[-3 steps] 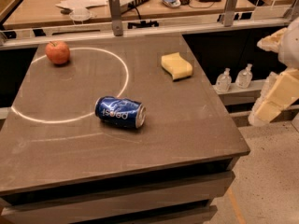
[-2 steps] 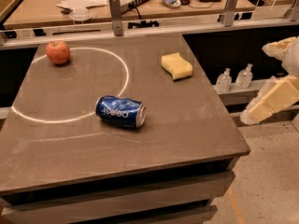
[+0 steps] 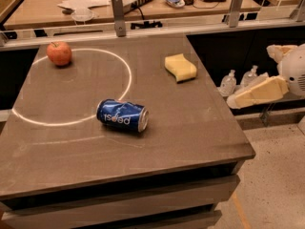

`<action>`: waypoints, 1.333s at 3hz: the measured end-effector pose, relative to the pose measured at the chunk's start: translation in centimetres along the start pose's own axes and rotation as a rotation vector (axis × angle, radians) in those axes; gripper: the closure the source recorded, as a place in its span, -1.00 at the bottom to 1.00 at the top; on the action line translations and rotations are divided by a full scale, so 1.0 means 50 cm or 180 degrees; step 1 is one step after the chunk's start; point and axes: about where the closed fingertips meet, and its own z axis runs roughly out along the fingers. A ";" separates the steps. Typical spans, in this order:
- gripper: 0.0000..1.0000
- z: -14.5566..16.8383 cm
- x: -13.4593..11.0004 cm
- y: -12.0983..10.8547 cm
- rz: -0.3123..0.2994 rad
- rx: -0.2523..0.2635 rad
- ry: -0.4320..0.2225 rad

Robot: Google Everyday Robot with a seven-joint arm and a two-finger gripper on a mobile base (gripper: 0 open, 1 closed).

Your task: Move sponge near apple

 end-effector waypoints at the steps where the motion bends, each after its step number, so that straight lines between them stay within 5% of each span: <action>1: -1.00 0.012 -0.009 -0.025 0.0029 0.0127 -0.0092; 3: -1.00 0.061 -0.016 -0.031 0.0154 0.0193 -0.0159; 4: -1.00 0.164 -0.023 -0.046 0.0377 0.0409 -0.0233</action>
Offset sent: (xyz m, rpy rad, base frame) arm 0.0190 0.0020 -0.0011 0.0380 -0.0259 -0.0212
